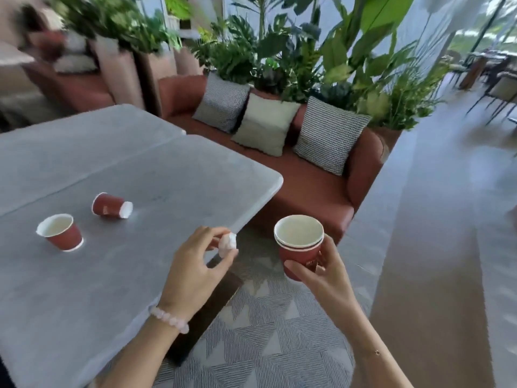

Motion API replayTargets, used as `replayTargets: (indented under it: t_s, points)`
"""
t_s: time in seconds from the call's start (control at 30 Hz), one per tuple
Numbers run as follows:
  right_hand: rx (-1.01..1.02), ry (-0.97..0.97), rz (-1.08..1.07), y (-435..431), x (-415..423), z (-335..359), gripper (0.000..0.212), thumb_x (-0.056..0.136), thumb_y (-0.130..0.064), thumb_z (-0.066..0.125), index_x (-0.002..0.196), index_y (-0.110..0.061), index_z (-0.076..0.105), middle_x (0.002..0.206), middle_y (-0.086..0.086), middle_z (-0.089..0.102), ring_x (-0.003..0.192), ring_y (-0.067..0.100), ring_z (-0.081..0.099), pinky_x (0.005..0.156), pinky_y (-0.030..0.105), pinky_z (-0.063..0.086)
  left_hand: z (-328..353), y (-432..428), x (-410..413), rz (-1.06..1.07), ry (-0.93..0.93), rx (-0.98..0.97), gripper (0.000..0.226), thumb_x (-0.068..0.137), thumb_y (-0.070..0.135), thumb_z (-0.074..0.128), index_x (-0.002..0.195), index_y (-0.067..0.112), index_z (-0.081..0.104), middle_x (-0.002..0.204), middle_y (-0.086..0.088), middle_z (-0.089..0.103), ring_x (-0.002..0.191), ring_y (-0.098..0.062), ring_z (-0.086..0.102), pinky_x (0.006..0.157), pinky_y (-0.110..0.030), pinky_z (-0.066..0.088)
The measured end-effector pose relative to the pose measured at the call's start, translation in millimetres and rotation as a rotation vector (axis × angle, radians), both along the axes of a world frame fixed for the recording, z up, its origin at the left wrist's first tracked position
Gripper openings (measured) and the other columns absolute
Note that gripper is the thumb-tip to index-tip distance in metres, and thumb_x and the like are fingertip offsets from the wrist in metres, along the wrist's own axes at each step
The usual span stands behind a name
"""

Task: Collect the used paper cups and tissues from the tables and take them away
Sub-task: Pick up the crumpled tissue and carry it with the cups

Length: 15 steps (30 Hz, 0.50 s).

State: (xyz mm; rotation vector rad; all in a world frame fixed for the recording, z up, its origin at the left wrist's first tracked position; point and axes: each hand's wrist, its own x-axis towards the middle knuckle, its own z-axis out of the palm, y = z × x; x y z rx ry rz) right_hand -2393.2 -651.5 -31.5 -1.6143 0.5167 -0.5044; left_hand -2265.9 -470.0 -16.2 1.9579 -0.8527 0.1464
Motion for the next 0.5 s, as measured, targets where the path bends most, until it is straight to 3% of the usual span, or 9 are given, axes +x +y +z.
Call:
replayTargets:
  t_s: [0.13, 0.27, 0.5]
  points:
    - [0.024, 0.033, 0.154, -30.7, 43.6, -3.2, 0.065, 0.075, -0.004, 0.076, 0.129, -0.02, 0.046, 0.113, 0.002, 0.063, 0.092, -0.004, 0.064, 0.072, 0.014, 0.052, -4.5, -14.2, 13.8, 0.126, 0.009, 0.02, 0.024, 0.078, 0.021, 0.072, 0.1, 0.019, 0.064, 0.096, 0.01, 0.065, 0.089, -0.001, 0.06, 0.079, -0.005, 0.043]
    - [0.062, 0.041, 0.27, -46.4, 89.5, -5.3, 0.064, 0.075, 0.0, 0.075, 0.129, -0.018, 0.045, 0.11, -0.001, 0.062, 0.085, -0.008, 0.064, 0.064, 0.01, 0.051, -10.1, -25.2, 35.1, 0.236, 0.011, 0.033, 0.025, 0.077, 0.018, 0.072, 0.1, 0.018, 0.065, 0.095, 0.009, 0.065, 0.087, -0.005, 0.062, 0.081, -0.015, 0.048]
    - [0.087, 0.065, 0.439, -57.4, 182.0, -17.3, 0.064, 0.076, -0.001, 0.074, 0.13, -0.018, 0.044, 0.113, -0.004, 0.061, 0.089, -0.01, 0.062, 0.064, 0.007, 0.049, -26.0, -27.9, 90.8, 0.379, 0.046, 0.016, 0.023, 0.078, 0.016, 0.073, 0.099, 0.017, 0.064, 0.095, 0.01, 0.064, 0.088, -0.007, 0.061, 0.082, -0.019, 0.048]
